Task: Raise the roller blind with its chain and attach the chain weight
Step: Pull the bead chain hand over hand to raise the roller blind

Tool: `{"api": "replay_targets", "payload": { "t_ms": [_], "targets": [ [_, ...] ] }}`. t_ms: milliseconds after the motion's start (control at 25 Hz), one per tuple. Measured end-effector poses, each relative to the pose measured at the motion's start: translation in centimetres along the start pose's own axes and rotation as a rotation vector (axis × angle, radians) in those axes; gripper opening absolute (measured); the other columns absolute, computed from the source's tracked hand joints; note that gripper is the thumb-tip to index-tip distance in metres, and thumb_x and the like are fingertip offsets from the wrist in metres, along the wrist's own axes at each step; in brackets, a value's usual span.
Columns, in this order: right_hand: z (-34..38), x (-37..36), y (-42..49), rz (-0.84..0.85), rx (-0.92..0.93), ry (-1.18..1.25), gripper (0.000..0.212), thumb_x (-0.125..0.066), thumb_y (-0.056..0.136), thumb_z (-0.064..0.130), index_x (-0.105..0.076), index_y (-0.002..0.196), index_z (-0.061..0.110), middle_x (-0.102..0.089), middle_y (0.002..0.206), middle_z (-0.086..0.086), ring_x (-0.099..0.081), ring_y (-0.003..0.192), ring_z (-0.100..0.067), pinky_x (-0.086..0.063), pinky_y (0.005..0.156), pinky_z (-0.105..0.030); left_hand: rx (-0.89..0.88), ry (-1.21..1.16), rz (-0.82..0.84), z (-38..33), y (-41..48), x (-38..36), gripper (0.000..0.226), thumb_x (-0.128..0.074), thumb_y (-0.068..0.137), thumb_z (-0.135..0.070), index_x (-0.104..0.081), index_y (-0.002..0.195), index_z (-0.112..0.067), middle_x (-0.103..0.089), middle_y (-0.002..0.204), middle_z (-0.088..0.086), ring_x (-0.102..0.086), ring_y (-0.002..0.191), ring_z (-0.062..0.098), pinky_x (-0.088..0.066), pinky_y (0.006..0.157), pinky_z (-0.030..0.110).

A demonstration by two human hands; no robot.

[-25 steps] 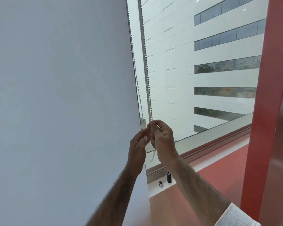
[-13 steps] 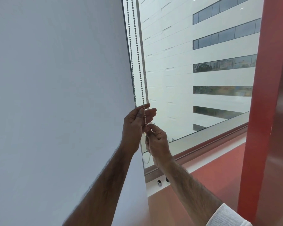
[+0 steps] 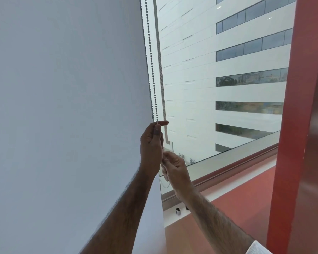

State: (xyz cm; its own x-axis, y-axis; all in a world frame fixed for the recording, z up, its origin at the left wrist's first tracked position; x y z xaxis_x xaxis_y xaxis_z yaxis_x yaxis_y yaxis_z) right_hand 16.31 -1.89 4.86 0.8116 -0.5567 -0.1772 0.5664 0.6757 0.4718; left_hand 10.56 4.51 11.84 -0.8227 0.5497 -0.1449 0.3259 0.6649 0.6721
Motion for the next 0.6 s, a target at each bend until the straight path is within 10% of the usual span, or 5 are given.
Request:
{"api": "replay_targets", "payload": {
  "t_ms": [200,600],
  "targets": [
    [4.5,1.1,3.1,-0.141,0.113,-0.05,0.036,-0.04,0.11,0.025,-0.073,0.104,0.013,-0.076,0.098,-0.014,-0.072,0.092,-0.031,-0.055,0.079,-0.037,-0.085,0.163,-0.023,0.6,0.0,1.5,0.031,-0.041,0.109,-0.028,-0.069,0.103,-0.016,-0.052,0.059,-0.012,-0.045,0.053,0.013,-0.038,0.054,0.03],
    [9.8,-2.6,5.1,0.041,0.088,0.248,0.027,-0.043,0.108,0.015,-0.066,0.115,0.002,-0.074,0.087,-0.02,-0.066,0.062,-0.024,-0.05,0.055,-0.028,0.016,0.246,0.005,3.2,-3.6,0.8,0.031,-0.044,0.109,-0.008,-0.063,0.085,-0.014,-0.062,0.07,-0.004,-0.05,0.064,0.006,-0.041,0.06,0.022]
  ]
}}
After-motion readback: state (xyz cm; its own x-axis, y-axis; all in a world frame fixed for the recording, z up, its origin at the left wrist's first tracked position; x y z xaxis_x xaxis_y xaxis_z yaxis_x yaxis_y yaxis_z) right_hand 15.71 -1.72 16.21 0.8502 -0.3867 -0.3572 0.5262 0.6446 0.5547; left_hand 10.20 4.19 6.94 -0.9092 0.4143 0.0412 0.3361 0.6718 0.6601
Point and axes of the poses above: each hand's wrist, its own y-axis towards the middle knuckle, its own x-axis out of the back of the hand, z = x × y, the point moved 2 cm from there along y, towards the middle knuckle
